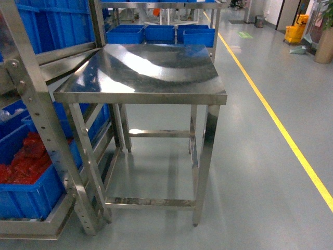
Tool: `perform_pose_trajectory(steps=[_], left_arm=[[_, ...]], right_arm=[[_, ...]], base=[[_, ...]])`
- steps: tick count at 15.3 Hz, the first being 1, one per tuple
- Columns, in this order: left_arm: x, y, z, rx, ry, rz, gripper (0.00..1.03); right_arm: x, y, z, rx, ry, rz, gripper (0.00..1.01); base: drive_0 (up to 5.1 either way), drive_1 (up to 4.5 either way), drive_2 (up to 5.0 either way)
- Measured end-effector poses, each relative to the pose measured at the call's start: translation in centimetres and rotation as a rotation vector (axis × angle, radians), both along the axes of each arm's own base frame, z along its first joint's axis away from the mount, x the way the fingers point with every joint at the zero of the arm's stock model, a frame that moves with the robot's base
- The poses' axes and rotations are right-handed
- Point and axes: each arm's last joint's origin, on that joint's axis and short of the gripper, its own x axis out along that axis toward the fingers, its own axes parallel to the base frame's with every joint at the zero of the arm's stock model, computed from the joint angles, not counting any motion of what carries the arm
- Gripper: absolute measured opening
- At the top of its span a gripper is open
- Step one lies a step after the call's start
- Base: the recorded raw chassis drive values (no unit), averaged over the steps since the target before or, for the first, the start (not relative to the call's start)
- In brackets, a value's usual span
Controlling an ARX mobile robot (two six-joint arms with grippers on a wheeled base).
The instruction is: Sort blue parts and orange caps into right shelf containers
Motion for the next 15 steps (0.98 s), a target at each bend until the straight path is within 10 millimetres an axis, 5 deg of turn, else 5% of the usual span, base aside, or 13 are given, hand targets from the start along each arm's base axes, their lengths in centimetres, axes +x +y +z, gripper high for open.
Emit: perform_pose_trajectory(steps=[15], left_arm=[[0.0,0.0,-0.06,0.0,0.006,0.0,0.42]], right_arm=[[0.0,0.0,-0.07,0.0,0.007,0.001,0.44]], base=[[-4.9,2.51,2.5]])
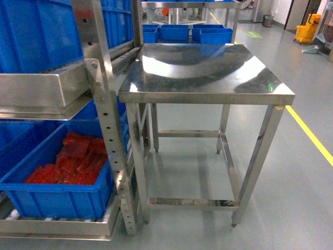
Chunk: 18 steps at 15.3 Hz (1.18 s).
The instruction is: Sort blue parts and orange caps into right shelf containers
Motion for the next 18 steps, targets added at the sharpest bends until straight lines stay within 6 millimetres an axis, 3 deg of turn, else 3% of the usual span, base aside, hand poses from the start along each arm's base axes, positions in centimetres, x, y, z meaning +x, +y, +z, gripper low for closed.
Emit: perform_pose_trajectory(steps=[18], left_arm=[[0.0,0.0,0.01,0.0,-0.002,0.0,0.42]], right_arm=[[0.0,0.0,0.04,0.0,-0.004,0.0,0.44]], base=[[-5.1,2.4,2.4]])
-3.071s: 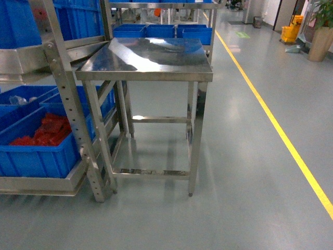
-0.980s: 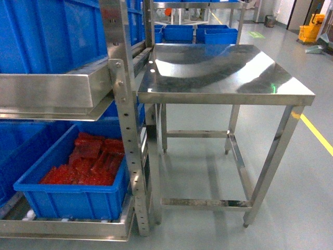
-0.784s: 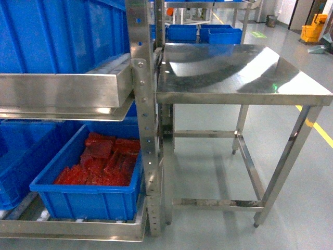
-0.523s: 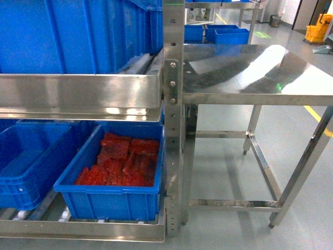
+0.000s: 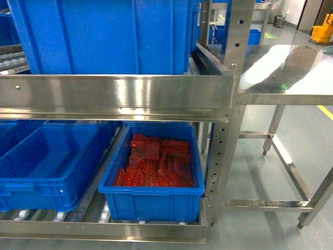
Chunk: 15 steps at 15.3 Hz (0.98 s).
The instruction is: Sort blue parts and orange caps into right shelf containers
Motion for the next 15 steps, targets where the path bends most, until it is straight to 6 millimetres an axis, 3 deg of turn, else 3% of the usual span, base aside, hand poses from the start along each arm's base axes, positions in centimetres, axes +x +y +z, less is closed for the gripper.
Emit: perform_pose_trajectory(steps=[15], left_arm=[[0.0,0.0,0.0,0.0,0.0,0.0,0.42]], right_arm=[[0.0,0.0,-0.03,0.0,0.003,0.0,0.44]], base=[[-5.1,2.38,2.4]])
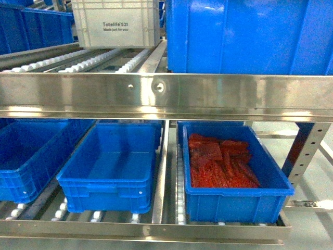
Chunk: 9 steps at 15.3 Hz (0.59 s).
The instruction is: Sort blue parts and orange caps into right shelf containers
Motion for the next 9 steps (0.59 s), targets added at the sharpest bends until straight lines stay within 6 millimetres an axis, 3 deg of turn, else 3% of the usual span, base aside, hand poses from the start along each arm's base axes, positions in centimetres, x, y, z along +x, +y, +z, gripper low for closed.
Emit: perform_pose_trajectory(steps=[9], left_arm=[[0.0,0.0,0.0,0.0,0.0,0.0,0.42]], right_arm=[[0.0,0.0,0.01,0.0,-0.001,0.0,0.44]], base=[[-5.1,2.36,2.4]])
